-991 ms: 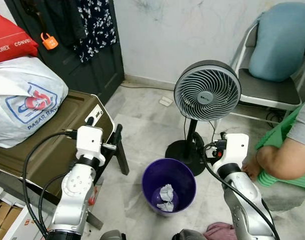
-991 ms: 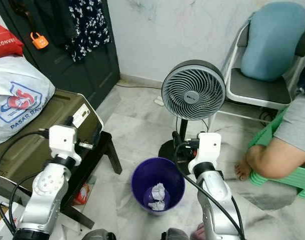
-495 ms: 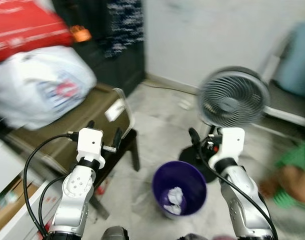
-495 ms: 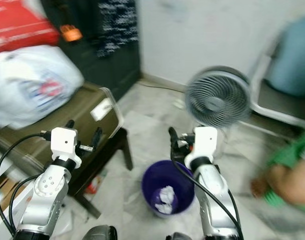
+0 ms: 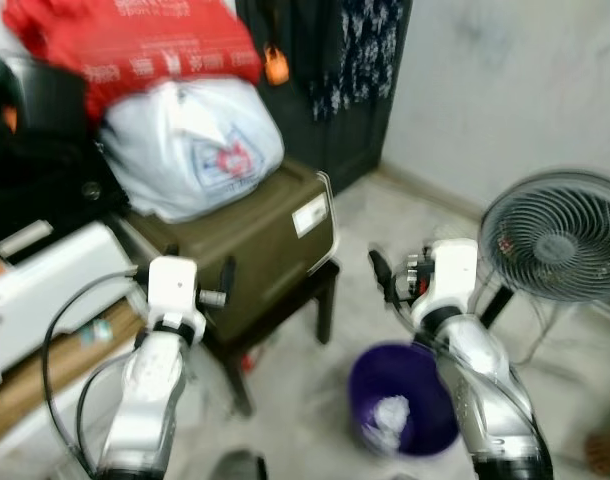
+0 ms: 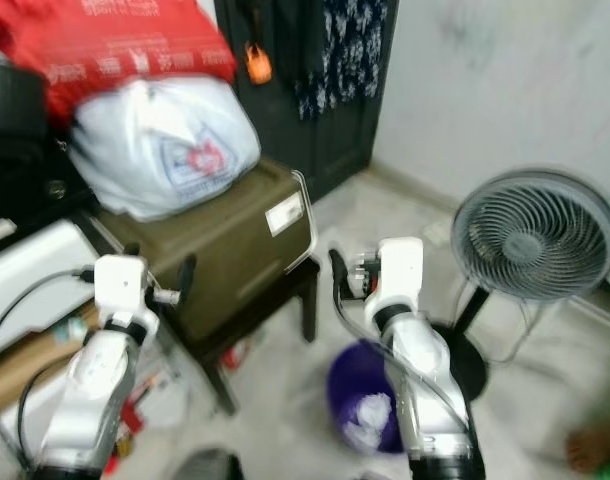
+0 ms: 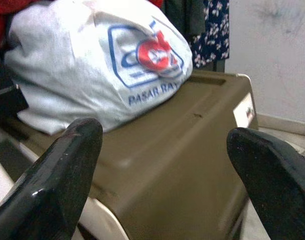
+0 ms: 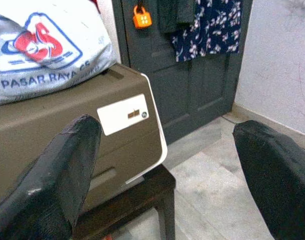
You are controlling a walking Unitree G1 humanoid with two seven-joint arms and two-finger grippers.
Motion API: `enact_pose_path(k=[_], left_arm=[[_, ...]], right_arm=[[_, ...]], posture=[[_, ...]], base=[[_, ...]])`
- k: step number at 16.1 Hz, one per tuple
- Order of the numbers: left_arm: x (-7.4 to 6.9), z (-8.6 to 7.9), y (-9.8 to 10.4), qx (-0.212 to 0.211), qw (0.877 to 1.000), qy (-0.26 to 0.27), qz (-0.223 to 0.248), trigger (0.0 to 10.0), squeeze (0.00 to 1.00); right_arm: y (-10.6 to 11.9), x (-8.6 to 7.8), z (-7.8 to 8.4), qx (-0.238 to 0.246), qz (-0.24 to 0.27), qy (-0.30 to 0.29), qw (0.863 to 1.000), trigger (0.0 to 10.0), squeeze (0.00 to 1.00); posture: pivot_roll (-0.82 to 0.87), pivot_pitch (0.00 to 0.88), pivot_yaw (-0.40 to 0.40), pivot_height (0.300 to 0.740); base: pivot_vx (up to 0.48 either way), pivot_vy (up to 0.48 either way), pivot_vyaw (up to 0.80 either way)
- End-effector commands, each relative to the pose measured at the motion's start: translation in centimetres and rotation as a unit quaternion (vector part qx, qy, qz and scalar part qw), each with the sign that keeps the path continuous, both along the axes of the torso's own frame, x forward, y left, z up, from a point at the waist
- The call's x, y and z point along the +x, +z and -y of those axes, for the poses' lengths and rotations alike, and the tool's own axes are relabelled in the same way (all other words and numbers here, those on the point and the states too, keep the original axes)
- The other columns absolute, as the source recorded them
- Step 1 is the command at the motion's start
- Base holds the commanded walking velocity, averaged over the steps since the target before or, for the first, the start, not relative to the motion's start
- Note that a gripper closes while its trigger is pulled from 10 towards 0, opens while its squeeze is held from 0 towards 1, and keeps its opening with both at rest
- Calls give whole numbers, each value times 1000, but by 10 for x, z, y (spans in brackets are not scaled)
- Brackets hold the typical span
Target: Clean up the room
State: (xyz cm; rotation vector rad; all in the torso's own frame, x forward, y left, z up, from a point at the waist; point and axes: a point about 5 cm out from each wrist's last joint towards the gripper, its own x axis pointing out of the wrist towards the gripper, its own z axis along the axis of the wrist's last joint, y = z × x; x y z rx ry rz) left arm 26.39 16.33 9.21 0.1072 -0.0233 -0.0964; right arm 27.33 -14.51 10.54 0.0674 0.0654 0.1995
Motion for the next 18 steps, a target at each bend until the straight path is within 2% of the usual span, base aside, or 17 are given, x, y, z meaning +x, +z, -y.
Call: enact_pose_path(k=[1, 7, 10, 13, 18], left_arm=[[0, -1, 2, 3, 1000, 5, 4, 10000, 0], [1, -7, 1, -3, 1000, 21, -5, 10000, 0], [2, -10, -3, -23, 999, 29, -19, 10000, 0], [5, -11, 1, -10, 999, 39, -6, 10000, 0], [5, -9, 2, -4, 999, 41, -7, 10000, 0]], right_arm=[[-4, 0, -1, -3, -9, 2, 1000, 10000, 0], [-4, 4, -2, 3, -9, -4, 1000, 10000, 0], [-8, 6, 0, 7, -16, -12, 1000, 10000, 0], [-5, 7, -3, -7, 0, -10, 1000, 10000, 0], [-8, 9, -3, -11, -11, -10, 1000, 10000, 0]], posture=[[-137, 0, 23, 740], [-129, 0, 30, 740], [-128, 0, 32, 740], [-128, 0, 35, 740], [-124, 6, 35, 740]], base=[[0, 0, 800], [0, 0, 800], [0, 0, 800], [0, 0, 800], [0, 0, 800]])
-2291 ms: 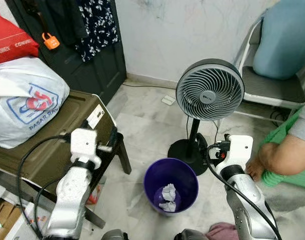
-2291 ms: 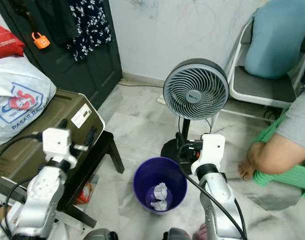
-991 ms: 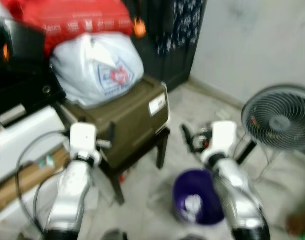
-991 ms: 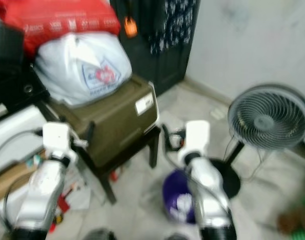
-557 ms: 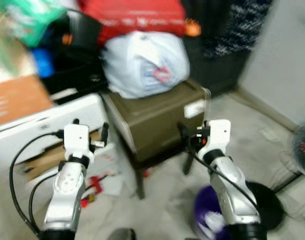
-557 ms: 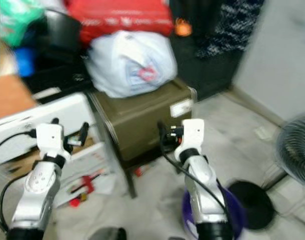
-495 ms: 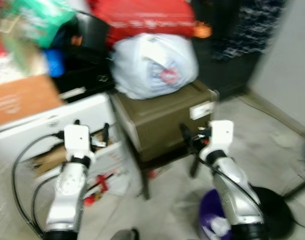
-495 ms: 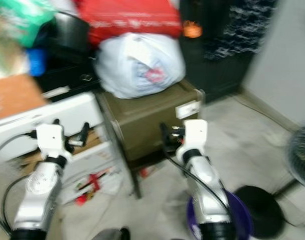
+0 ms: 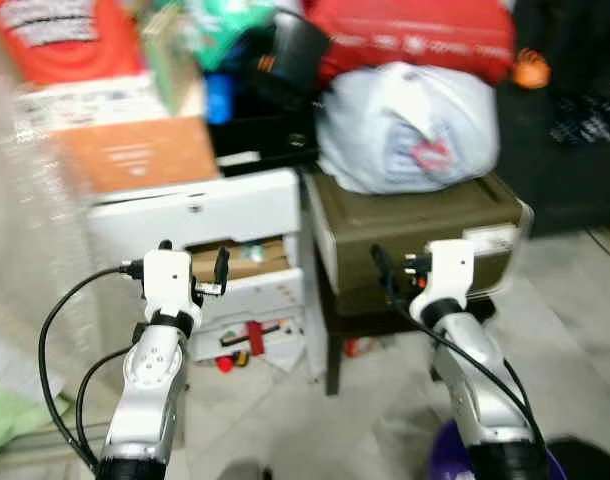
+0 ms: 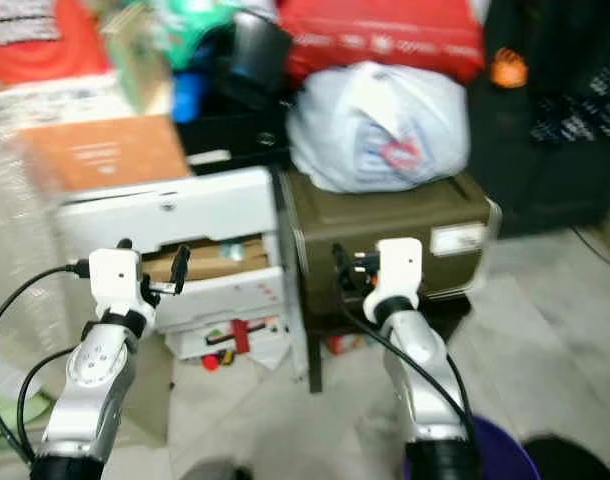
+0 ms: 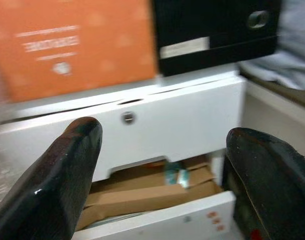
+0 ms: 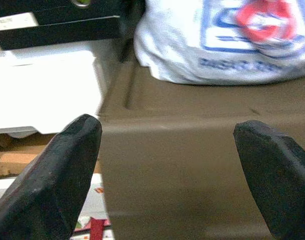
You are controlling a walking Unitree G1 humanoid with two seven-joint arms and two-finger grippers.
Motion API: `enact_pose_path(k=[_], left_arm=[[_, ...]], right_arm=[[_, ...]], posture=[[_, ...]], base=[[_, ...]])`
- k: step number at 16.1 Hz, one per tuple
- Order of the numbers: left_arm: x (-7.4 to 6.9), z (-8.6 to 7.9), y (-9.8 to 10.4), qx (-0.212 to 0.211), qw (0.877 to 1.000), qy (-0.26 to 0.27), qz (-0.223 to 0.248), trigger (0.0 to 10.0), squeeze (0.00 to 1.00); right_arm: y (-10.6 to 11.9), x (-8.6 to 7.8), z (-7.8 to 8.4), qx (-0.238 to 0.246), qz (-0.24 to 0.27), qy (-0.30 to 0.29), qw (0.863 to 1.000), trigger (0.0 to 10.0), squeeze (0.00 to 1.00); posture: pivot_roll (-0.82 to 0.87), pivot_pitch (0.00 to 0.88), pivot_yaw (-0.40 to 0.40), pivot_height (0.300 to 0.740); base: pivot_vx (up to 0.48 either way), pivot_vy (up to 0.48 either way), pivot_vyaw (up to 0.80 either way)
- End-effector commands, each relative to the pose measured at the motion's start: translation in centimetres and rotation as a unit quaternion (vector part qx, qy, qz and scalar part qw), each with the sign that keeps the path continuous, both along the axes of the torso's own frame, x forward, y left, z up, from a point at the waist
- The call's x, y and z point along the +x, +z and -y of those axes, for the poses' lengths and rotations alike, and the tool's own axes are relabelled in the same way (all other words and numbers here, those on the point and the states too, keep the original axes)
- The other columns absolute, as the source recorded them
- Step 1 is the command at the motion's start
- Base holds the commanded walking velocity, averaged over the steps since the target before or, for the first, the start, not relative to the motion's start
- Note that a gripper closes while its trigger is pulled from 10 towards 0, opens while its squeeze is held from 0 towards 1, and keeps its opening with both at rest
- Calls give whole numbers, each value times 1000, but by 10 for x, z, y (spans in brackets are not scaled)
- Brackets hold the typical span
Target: Clean up the room
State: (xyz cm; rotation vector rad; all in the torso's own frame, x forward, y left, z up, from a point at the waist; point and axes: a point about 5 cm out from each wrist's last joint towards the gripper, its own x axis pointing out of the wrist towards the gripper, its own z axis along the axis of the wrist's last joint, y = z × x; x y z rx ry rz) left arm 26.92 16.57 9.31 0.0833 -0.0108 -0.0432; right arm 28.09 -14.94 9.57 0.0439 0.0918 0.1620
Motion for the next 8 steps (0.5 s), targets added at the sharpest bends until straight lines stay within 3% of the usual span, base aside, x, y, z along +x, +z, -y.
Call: enact_pose_path(k=[1, 4, 8], left_arm=[[0, -7, 0, 8, 1000, 14, -3, 10000, 0], [0, -6, 0, 10, 1000, 14, -6, 10000, 0], [-1, -7, -1, 11, 1000, 22, -8, 10000, 0]], right_arm=[[2, 1, -7, 3, 2, 8, 1000, 10000, 0], [2, 2, -7, 8, 2, 7, 1000, 10000, 0], [2, 2, -5, 10, 2, -1, 1000, 10000, 0]], posture=[[-124, 6, 35, 740], [-123, 5, 32, 740], [-124, 4, 32, 740]], base=[[0, 0, 800], [0, 0, 690], [0, 0, 0]])
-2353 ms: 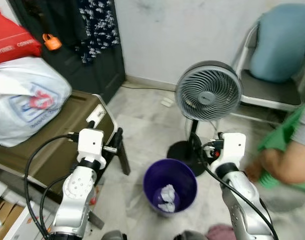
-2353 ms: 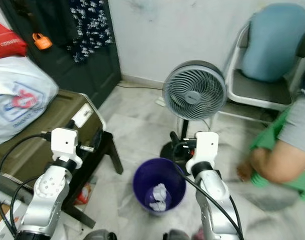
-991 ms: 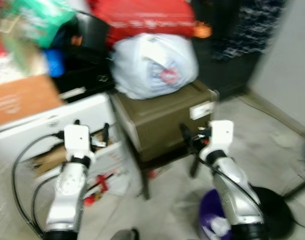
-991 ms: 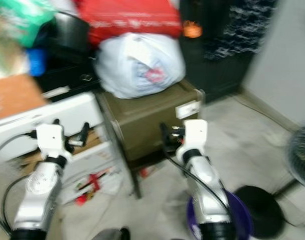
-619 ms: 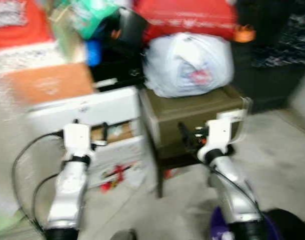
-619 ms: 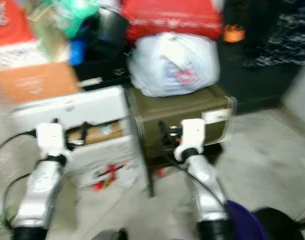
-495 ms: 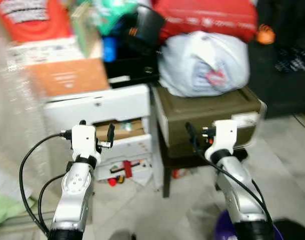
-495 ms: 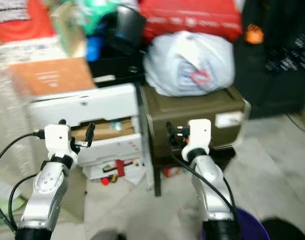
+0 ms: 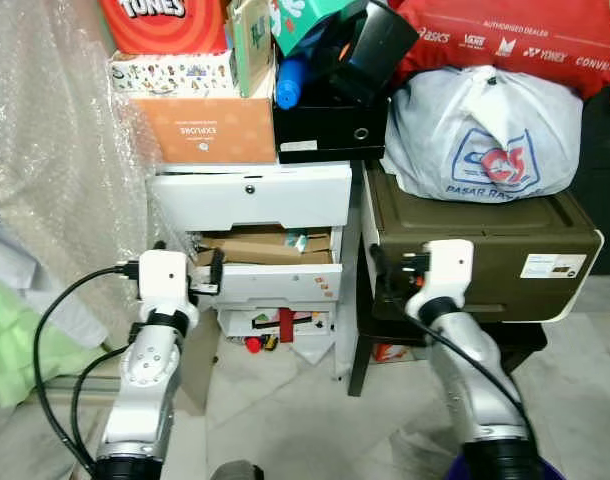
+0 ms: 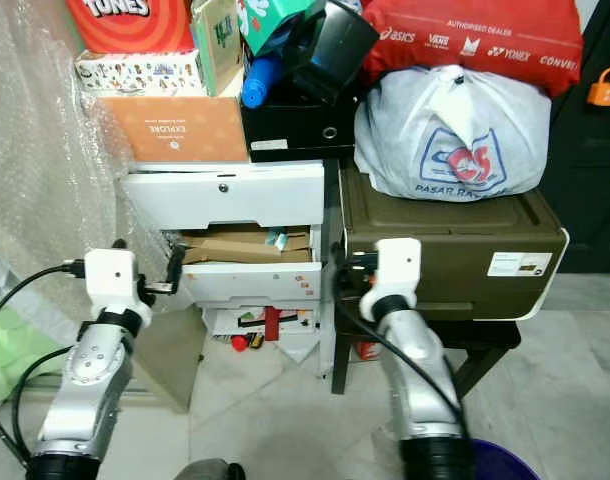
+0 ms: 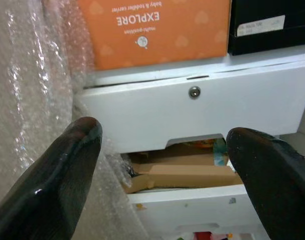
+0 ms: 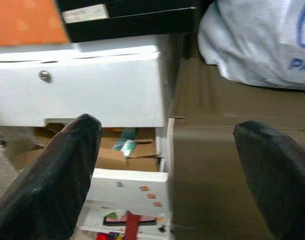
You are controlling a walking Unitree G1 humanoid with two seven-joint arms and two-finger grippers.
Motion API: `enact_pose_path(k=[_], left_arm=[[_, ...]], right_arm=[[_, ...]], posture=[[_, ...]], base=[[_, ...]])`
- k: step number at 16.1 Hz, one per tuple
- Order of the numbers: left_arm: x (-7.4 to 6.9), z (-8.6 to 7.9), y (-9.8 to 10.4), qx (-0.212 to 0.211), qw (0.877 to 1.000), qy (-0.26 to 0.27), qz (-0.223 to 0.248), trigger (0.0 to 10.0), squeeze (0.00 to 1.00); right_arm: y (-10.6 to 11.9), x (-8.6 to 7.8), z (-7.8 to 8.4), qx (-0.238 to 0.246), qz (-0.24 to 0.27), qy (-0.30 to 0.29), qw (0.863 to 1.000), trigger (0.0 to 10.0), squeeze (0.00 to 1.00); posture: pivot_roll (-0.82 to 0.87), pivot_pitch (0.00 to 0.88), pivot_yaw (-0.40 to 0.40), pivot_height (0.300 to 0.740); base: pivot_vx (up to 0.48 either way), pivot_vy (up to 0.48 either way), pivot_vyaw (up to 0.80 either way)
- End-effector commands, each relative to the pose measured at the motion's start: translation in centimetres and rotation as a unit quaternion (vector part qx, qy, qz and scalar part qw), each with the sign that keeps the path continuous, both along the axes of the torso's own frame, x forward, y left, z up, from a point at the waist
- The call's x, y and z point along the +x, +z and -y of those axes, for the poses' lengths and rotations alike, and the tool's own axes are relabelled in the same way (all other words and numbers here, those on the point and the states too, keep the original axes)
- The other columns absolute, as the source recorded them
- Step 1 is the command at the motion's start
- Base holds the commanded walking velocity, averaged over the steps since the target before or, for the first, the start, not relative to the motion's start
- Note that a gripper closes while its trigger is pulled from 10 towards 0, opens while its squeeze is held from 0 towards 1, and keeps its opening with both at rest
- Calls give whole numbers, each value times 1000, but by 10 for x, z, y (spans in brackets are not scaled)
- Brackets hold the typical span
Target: Clean up the room
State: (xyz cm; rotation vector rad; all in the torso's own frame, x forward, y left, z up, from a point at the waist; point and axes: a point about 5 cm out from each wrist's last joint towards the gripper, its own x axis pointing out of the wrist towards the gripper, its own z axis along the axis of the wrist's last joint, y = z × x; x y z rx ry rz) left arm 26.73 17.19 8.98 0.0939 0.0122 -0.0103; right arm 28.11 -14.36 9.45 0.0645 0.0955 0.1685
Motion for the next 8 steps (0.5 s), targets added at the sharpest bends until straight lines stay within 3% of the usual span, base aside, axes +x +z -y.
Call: enact_pose_path(k=[1, 8], left_arm=[[1, -1, 3, 6, 1000, 3, 2, 10000, 0], [3, 1, 3, 2, 1000, -4, 2, 10000, 0]], right_arm=[[3, 2, 1, -3, 6, -5, 1000, 10000, 0], [4, 4, -1, -12, 9, -4, 1000, 10000, 0]], posture=[[-124, 4, 33, 740], [-125, 4, 32, 740]], base=[[0, 0, 0], [0, 0, 0]])
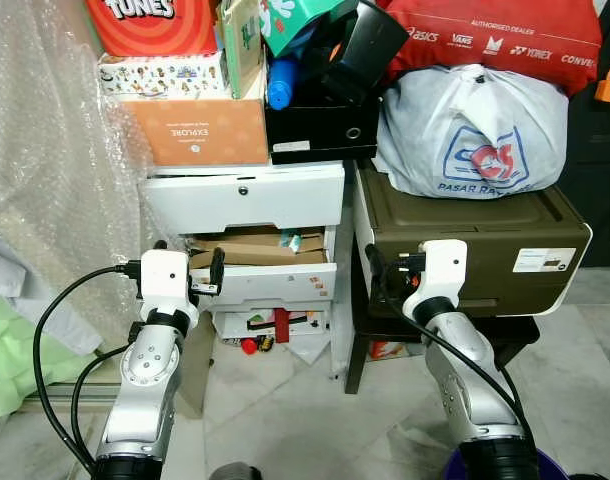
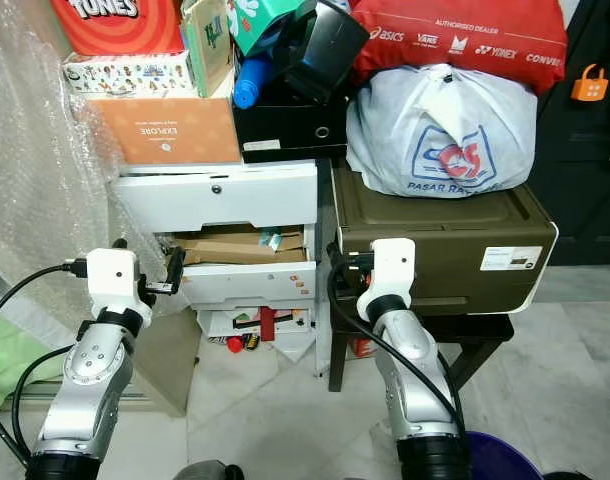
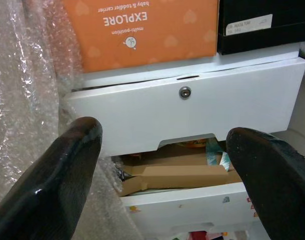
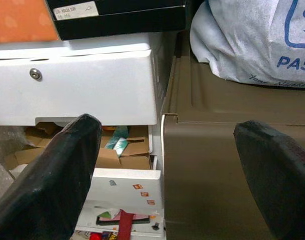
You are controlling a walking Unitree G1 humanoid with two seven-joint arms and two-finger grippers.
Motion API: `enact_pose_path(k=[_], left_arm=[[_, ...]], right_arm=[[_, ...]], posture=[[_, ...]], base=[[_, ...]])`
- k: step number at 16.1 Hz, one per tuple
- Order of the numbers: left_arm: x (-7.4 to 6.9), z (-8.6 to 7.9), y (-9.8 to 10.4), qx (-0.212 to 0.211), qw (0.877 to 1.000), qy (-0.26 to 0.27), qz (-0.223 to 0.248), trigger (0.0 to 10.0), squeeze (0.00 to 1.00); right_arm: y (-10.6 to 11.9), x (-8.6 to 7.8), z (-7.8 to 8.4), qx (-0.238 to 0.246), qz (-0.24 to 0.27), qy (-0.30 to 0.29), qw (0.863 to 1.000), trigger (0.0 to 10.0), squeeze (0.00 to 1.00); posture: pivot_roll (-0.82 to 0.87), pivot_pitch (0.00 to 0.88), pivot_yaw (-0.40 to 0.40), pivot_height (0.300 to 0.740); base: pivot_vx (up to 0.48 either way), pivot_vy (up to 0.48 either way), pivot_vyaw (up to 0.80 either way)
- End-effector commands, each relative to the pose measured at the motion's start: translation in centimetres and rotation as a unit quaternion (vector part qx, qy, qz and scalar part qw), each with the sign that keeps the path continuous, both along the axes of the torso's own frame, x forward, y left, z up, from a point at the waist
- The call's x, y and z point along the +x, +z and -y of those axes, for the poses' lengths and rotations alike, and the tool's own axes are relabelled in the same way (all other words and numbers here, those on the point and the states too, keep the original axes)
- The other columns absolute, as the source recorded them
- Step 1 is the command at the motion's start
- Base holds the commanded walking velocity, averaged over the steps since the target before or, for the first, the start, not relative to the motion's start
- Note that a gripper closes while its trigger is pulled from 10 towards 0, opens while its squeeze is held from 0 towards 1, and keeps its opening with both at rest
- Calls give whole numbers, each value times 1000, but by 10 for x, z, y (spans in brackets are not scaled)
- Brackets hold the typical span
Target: Clean up the room
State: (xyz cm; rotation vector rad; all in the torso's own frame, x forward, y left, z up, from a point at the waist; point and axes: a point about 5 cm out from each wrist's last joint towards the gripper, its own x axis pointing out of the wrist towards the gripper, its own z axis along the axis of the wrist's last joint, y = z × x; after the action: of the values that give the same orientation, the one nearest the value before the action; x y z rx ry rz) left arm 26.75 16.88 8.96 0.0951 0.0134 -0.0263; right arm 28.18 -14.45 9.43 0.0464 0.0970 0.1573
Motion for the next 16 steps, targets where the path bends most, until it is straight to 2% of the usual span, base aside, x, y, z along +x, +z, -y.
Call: enact_pose_path(k=[1, 6, 16], left_arm=[[2, -2, 4, -1, 1000, 3, 5, 10000, 0], [1, 3, 5, -12, 1000, -24, 11, 10000, 0], [2, 3, 7, -22, 999, -38, 13, 10000, 0]], right_arm=[[5, 3, -2, -3, 10, 2, 1000, 10000, 0], [4, 5, -1, -1, 9, 0, 1000, 10000, 0], [4, 8, -2, 1, 10, -5, 1000, 10000, 0]], posture=[[-125, 4, 32, 740], [-125, 0, 27, 740], [-124, 0, 31, 740]], base=[[0, 0, 0], [0, 0, 0], [312, 0, 0]])
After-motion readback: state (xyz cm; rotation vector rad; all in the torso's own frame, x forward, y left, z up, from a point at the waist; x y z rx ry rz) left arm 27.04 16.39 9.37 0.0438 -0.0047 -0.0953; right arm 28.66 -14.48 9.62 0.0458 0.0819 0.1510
